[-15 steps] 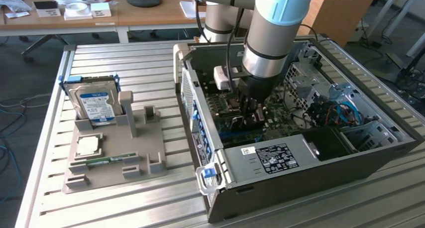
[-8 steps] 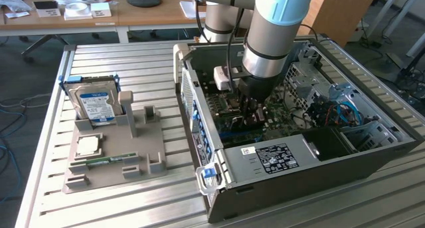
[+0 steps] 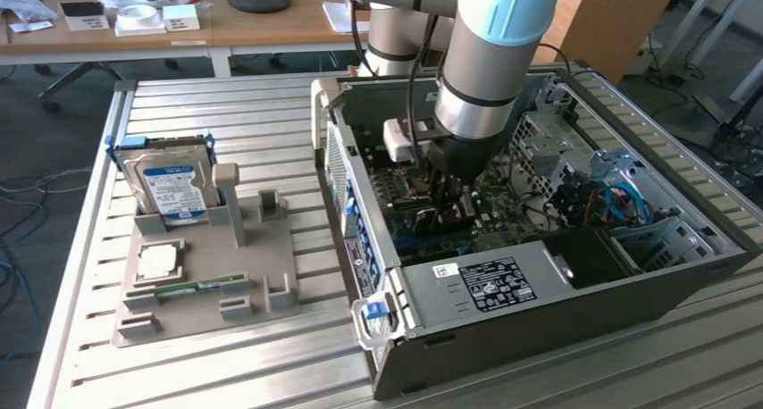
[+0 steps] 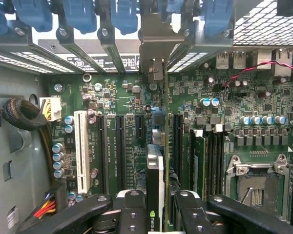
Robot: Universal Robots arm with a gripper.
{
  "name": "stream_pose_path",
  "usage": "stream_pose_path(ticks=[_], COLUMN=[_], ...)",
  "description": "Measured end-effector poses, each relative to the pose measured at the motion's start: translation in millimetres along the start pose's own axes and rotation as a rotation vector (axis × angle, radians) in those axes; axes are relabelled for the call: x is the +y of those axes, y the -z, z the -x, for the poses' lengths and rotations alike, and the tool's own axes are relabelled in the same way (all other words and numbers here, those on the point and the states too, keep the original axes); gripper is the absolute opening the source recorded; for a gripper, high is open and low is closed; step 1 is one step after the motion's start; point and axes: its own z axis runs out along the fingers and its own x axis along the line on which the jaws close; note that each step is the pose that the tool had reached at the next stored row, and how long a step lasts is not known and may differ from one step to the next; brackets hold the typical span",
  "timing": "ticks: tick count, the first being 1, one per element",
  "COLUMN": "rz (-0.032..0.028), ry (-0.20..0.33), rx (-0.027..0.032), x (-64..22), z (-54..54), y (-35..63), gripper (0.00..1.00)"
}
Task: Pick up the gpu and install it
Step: 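Insert the gpu into the slot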
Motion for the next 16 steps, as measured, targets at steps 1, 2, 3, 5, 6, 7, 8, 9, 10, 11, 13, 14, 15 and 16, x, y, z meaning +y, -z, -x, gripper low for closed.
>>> stream_pose_path(ticks=[1,2,3,5,6,7,8,9,10,11,13,14,15,16], rz=[0.0,0.0002,0.0002,0.0003,0.0002,0.0002,0.0001,0.0002,0.0003,0.0004,0.0004,0.0004,0.0003,0.0003], ry=[0.001,0.002,0.003,0.004,0.004,0.005,0.005,0.005,0.006,0.006,0.006,0.006,0.006,0.006], rx=[0.0,0.0001,0.0002,0.0003,0.0,-0.0001,-0.0001,0.0001,0.0003,0.0004,0.0003,0.0002,0.0001,0.0001], x=[0.3,0.5,0.6,0.8,1.0,1.1,1.2,1.4,1.4,1.5,1.6,1.6,1.6,1.6], z=[-0.1,-0.1,-0.2,-0.2,-0.2,-0.2,-0.2,-0.3,-0.3,-0.3,-0.3,-0.3,-0.3,-0.3], y=[-0.6,-1.0,-1.3,-1.7,-2.1,-2.4,-2.8,-3.1,-3.4,-3.5,-3.6,-3.7,-3.7,-3.7], gripper=[0.27,0.27,0.27,0.27,0.27,0.27,0.27,0.27,0.27,0.27,0.27,0.27,0.27,0.27])
